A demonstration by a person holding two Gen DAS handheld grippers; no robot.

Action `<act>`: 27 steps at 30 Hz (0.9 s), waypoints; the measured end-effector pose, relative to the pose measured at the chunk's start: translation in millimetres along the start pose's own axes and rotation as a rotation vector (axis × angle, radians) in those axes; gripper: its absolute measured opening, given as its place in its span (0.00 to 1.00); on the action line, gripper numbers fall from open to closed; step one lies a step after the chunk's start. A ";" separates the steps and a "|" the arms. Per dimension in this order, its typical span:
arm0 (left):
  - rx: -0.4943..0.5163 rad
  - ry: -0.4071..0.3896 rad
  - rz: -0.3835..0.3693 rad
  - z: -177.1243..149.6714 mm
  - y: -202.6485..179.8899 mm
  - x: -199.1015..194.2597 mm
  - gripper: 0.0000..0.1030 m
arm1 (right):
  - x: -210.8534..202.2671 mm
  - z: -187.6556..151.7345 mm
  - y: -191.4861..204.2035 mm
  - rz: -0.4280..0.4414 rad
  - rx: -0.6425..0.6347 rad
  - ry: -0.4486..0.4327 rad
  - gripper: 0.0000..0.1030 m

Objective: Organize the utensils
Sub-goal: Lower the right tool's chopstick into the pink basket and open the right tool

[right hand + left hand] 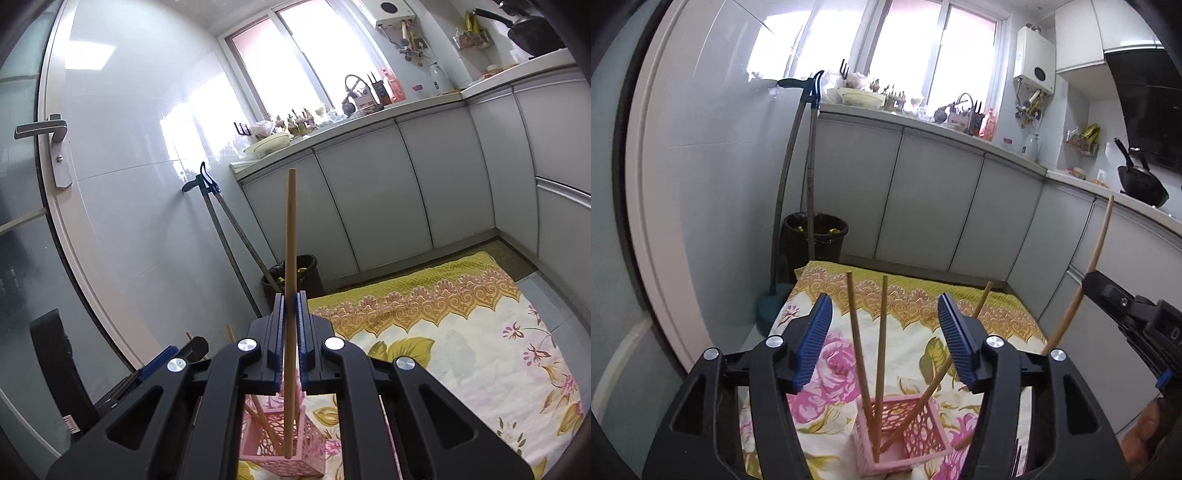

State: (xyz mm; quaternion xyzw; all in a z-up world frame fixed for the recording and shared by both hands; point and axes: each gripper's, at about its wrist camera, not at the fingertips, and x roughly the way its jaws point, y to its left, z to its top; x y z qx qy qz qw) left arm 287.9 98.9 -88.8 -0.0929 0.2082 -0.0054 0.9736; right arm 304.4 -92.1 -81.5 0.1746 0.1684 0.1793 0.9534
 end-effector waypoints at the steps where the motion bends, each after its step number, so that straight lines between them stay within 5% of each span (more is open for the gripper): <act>1: 0.003 0.024 0.029 1.3 0.6 -4.0 0.59 | 5.5 -1.3 5.1 0.008 -0.014 0.005 0.06; 8: 0.027 0.180 0.150 -7.3 3.4 -15.4 0.73 | 39.6 -25.5 19.9 0.002 -0.089 0.076 0.06; 11: -0.016 0.230 0.136 -12.8 12.8 -10.1 0.73 | 51.2 -37.8 22.5 0.002 -0.106 0.134 0.06; 27: 0.008 0.241 0.127 -8.3 10.4 -23.9 0.73 | 12.4 -33.3 8.2 -0.065 -0.121 0.224 0.08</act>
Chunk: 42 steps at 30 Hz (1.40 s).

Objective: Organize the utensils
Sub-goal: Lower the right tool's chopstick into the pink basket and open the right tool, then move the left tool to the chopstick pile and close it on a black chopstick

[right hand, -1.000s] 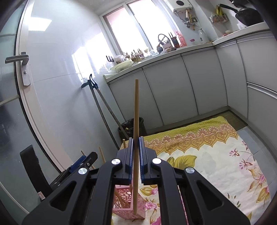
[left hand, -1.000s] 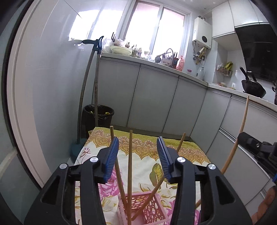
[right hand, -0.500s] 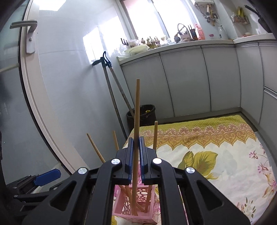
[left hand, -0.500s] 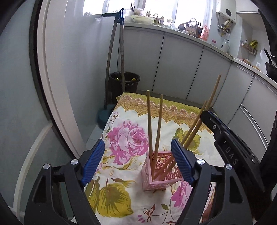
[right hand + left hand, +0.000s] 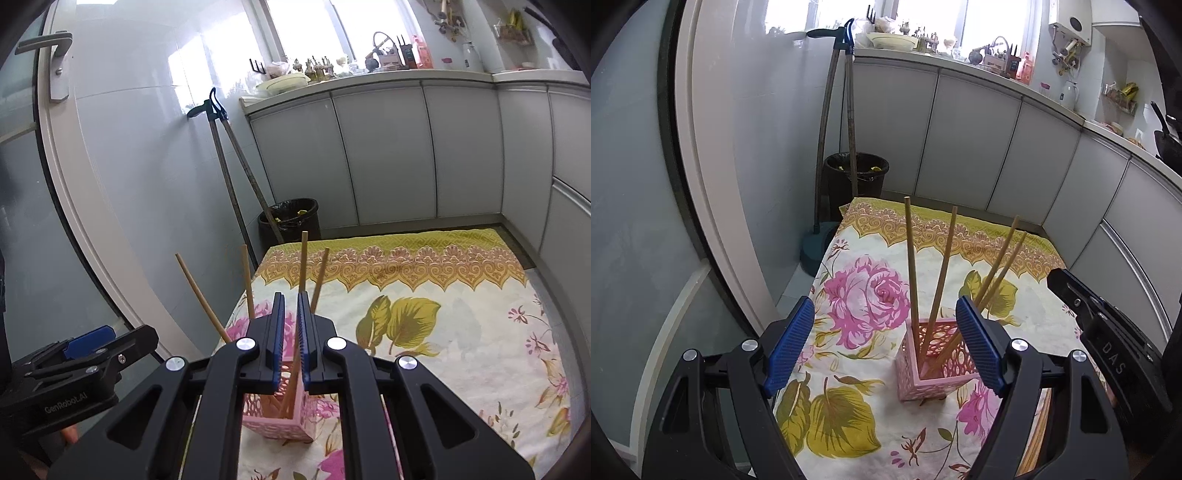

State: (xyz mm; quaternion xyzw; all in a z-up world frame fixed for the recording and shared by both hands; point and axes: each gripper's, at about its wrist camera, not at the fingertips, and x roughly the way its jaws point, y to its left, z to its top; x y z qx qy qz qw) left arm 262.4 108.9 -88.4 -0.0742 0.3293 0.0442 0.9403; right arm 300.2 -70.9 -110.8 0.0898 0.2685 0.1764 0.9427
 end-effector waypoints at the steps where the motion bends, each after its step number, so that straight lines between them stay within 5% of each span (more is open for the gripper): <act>1: 0.014 -0.001 -0.002 -1.2 -3.5 -2.4 0.73 | -7.4 -1.7 -3.6 -0.012 -0.001 0.004 0.09; 3: 0.042 -0.002 -0.004 -4.3 -11.3 -6.0 0.73 | -22.0 -5.3 -12.0 -0.039 0.007 0.011 0.26; 7: 0.085 0.015 -0.023 -13.2 -28.7 -11.8 0.73 | -56.9 -7.4 -30.0 -0.107 0.033 0.020 0.28; 14: 0.146 0.066 -0.145 -36.6 -65.0 -23.2 0.73 | -115.1 -12.2 -63.6 -0.244 0.083 0.021 0.61; 18: 0.191 0.098 -0.160 -49.3 -86.9 -16.3 0.73 | -124.3 -27.1 -89.1 -0.301 0.143 0.062 0.67; 31: 0.282 0.341 -0.234 -104.2 -144.8 58.0 0.65 | -113.4 -77.6 -154.9 -0.346 0.268 0.276 0.68; 42: 0.377 0.464 -0.258 -135.6 -174.6 106.8 0.44 | -101.5 -93.7 -181.5 -0.359 0.369 0.378 0.68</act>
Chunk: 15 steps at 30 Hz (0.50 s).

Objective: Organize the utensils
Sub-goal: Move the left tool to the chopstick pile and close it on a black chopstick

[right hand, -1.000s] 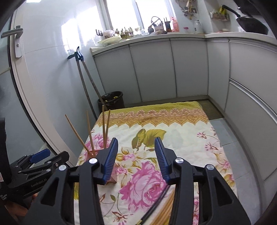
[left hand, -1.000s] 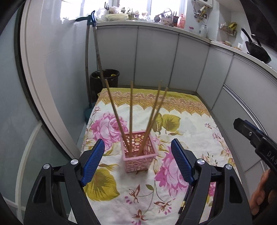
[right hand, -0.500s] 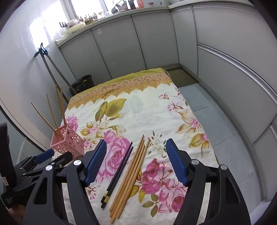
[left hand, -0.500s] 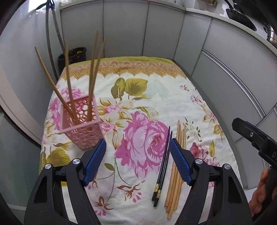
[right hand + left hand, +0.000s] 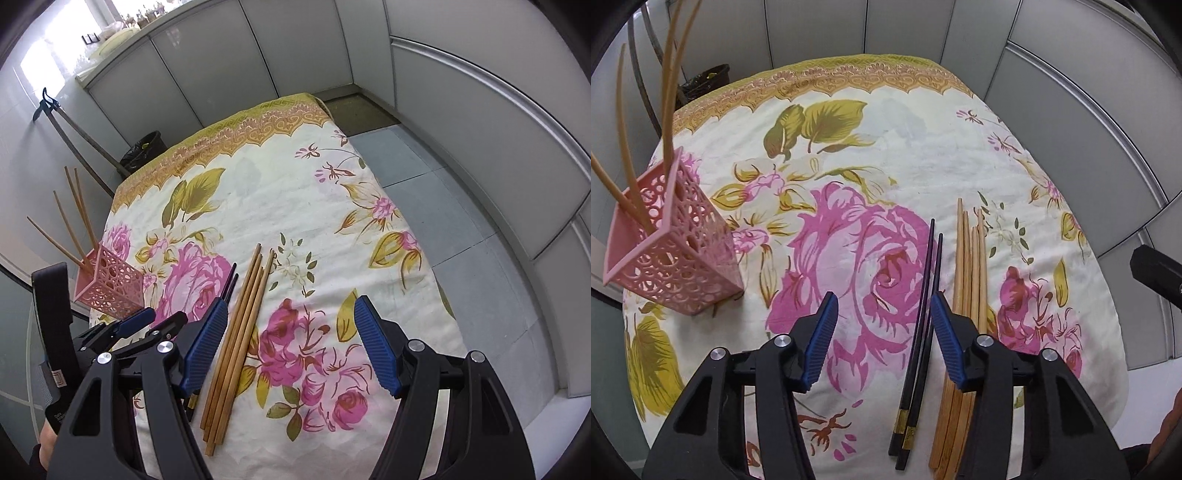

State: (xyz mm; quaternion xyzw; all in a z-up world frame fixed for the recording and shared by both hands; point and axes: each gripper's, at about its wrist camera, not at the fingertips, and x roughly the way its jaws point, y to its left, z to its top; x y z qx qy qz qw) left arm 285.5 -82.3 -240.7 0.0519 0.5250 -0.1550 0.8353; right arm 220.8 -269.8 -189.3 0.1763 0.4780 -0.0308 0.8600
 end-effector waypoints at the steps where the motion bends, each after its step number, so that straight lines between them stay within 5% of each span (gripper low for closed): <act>1: 0.007 0.008 -0.003 0.7 -0.8 3.8 0.43 | 0.3 -0.4 0.8 -0.002 -0.004 0.002 0.68; 15: 0.110 0.060 0.036 3.6 -14.0 39.8 0.18 | 4.3 0.8 2.2 0.004 0.006 0.018 0.68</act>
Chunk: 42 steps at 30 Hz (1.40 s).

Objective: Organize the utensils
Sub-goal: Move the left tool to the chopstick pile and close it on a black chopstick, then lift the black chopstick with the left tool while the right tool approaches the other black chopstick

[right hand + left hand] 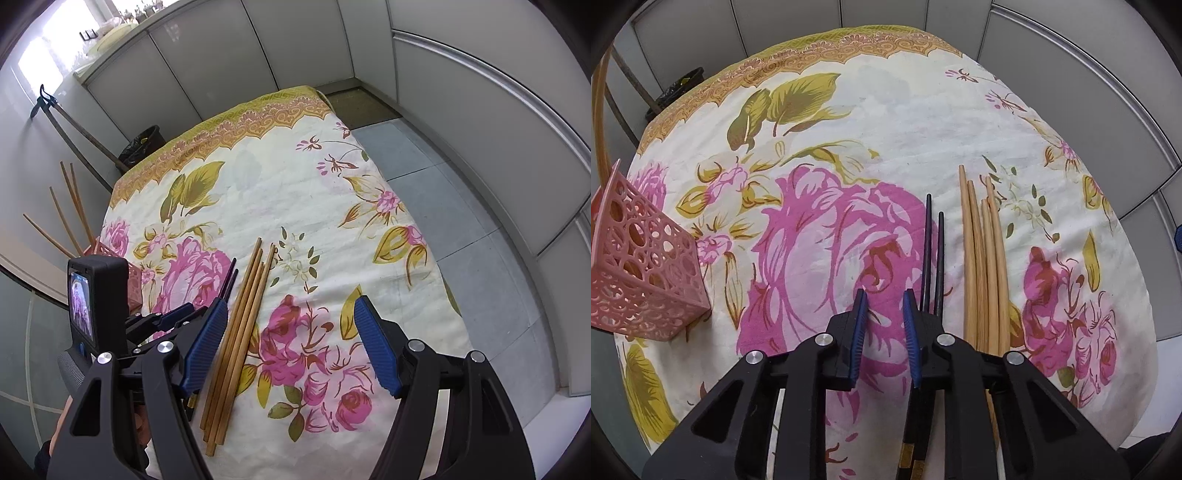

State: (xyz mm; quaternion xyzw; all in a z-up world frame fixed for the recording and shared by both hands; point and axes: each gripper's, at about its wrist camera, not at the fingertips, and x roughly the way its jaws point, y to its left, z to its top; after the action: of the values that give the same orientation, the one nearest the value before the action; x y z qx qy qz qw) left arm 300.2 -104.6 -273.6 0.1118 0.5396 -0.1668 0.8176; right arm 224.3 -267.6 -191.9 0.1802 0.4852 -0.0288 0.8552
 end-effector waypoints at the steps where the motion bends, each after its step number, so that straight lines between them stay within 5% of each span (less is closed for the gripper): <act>1: 0.008 -0.001 0.002 0.5 -0.3 0.4 0.18 | 0.0 -0.1 0.2 -0.001 0.000 -0.001 0.68; 5: -0.009 0.002 0.001 1.3 5.2 1.1 0.00 | -0.3 0.1 0.0 -0.001 -0.001 -0.002 0.68; 26: -0.030 0.011 -0.110 7.0 -2.0 3.3 0.05 | -0.7 1.2 -5.8 0.000 0.021 -0.009 0.68; 32: -0.087 -0.024 -0.196 11.5 7.1 -11.2 0.26 | -2.6 1.3 -5.3 0.004 0.020 -0.014 0.68; 39: -0.020 0.020 -0.152 7.7 -5.8 1.3 0.25 | -1.9 1.1 -4.4 0.007 0.019 -0.011 0.68; 42: -0.044 0.031 -0.180 8.2 -0.4 2.3 0.09 | -2.2 1.1 -4.6 0.006 0.020 -0.011 0.68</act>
State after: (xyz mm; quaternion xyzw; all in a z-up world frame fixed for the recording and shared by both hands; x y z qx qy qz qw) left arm 307.7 -108.3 -272.5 0.0473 0.5634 -0.2257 0.7933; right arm 222.9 -272.5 -190.8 0.1901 0.4794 -0.0324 0.8561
